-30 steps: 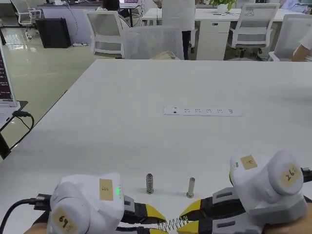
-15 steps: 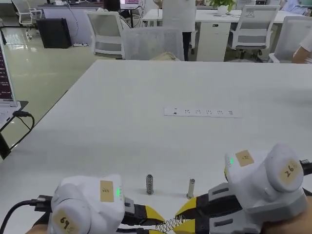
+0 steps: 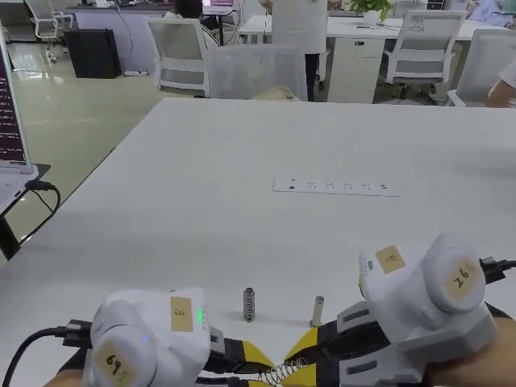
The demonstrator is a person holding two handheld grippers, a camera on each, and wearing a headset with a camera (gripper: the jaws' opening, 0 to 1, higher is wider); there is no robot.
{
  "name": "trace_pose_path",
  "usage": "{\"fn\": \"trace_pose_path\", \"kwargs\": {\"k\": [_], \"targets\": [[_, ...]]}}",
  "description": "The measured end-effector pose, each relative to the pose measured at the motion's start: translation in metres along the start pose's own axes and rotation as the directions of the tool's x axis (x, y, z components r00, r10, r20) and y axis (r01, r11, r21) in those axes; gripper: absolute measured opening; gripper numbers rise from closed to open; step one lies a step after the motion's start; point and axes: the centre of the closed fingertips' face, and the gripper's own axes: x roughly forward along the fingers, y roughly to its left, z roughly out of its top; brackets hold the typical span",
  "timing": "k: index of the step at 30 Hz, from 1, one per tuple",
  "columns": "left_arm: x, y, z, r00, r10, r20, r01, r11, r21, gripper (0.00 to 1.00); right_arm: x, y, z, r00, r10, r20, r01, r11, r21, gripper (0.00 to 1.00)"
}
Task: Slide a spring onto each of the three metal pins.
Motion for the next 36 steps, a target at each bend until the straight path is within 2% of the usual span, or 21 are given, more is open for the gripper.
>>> {"fn": "trace_pose_path", "kwargs": {"k": [20,24,36], "targets": [[-0.0010,0.0011,0.0000,0.9999,0.003,0.014,-0.002,1.000,-0.015,0.02,-0.0002,-0.0029,0.0010,1.0000,0.003,0.007,-0.003,1.000,0.017,0.10],[-0.0011,0.0007,0.0014,0.9998,0.000,0.021,0.000,1.000,-0.014,0.02,-0.0011,-0.0024,0.0027,0.9997,0.014,0.019,-0.015,0.999,0.028,0.12],[-0.0007,0.0000,0.0067,0.9993,-0.004,0.038,0.004,1.000,-0.008,0.02,0.0006,-0.0019,0.0020,0.9997,0.021,0.015,-0.021,0.999,0.027,0.11]]}}
